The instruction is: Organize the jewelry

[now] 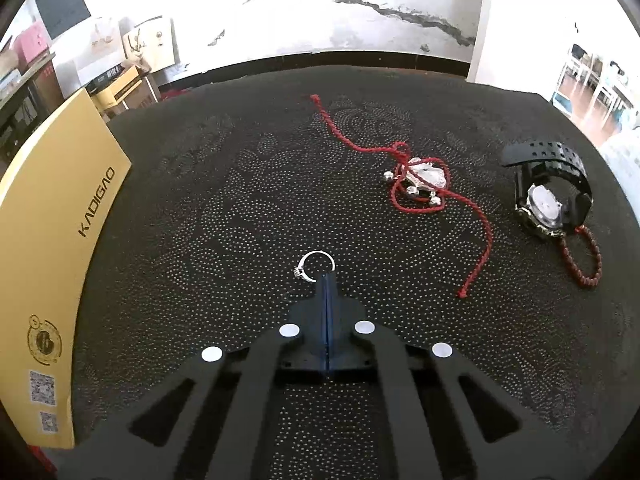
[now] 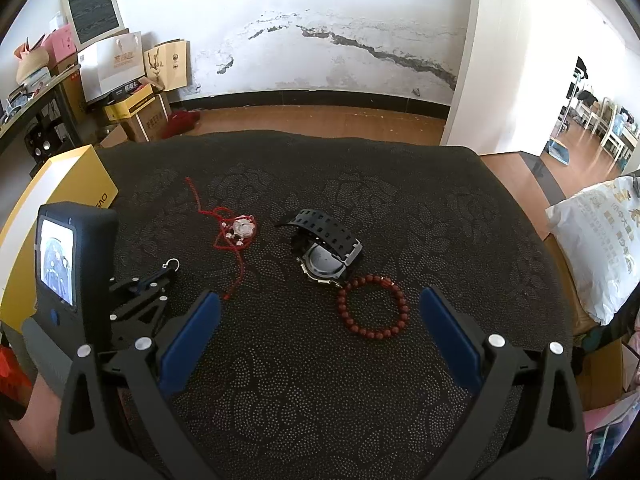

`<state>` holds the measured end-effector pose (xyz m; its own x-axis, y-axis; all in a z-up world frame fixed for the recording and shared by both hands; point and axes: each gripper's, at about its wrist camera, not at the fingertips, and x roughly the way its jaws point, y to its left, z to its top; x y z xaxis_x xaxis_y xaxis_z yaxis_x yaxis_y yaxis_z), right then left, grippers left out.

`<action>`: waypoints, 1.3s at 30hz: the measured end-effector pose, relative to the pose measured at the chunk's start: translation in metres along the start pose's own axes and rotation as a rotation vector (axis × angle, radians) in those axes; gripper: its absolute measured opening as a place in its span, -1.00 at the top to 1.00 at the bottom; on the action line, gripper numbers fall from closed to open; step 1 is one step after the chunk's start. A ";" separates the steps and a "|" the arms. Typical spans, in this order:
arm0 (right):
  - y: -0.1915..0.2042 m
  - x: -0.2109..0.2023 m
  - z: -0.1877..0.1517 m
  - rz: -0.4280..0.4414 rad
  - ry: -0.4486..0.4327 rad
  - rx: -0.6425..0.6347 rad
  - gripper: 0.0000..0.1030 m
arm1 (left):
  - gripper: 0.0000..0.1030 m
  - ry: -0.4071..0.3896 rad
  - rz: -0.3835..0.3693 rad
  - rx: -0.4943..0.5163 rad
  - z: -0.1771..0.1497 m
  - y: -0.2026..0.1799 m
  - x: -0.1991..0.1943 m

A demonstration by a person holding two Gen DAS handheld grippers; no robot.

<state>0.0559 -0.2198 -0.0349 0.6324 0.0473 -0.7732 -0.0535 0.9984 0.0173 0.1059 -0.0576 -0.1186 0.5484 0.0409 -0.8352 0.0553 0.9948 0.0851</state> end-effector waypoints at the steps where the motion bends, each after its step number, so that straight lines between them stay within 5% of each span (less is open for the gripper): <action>1: 0.000 0.000 0.000 0.000 0.001 0.000 -0.87 | 0.99 0.000 0.006 0.009 0.000 -0.002 0.000; 8: 0.003 0.001 -0.001 -0.001 0.003 -0.005 -0.87 | 0.93 -0.004 0.026 0.026 0.001 -0.004 0.000; 9: 0.003 0.001 -0.001 0.000 0.003 -0.005 -0.87 | 0.80 -0.001 0.035 0.020 0.001 -0.003 -0.001; 11: 0.003 0.001 -0.001 0.001 0.003 -0.006 -0.87 | 0.02 -0.003 0.072 0.000 0.002 0.001 -0.002; 12: 0.003 0.001 -0.001 0.001 0.002 -0.005 -0.87 | -0.68 0.002 0.041 -0.030 0.002 0.007 -0.001; 13: 0.003 0.001 -0.001 0.002 0.002 -0.005 -0.87 | -0.71 0.007 0.018 -0.048 0.003 0.010 0.000; 24: 0.003 0.002 0.001 0.005 0.002 -0.005 -0.87 | -0.70 -0.015 -0.040 0.003 0.006 0.010 0.011; 32: 0.004 0.004 0.000 0.003 0.002 -0.008 -0.87 | -0.35 -0.019 -0.074 0.033 0.010 0.006 0.013; 34: 0.004 0.005 0.000 0.003 0.004 -0.010 -0.87 | -0.01 -0.026 -0.076 0.042 0.010 0.005 0.011; 39: 0.004 0.004 0.001 0.003 0.003 -0.010 -0.87 | 0.32 -0.031 -0.079 0.071 0.010 0.000 0.008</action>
<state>0.0589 -0.2156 -0.0377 0.6301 0.0502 -0.7749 -0.0631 0.9979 0.0133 0.1183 -0.0580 -0.1203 0.5654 -0.0416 -0.8237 0.1580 0.9857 0.0586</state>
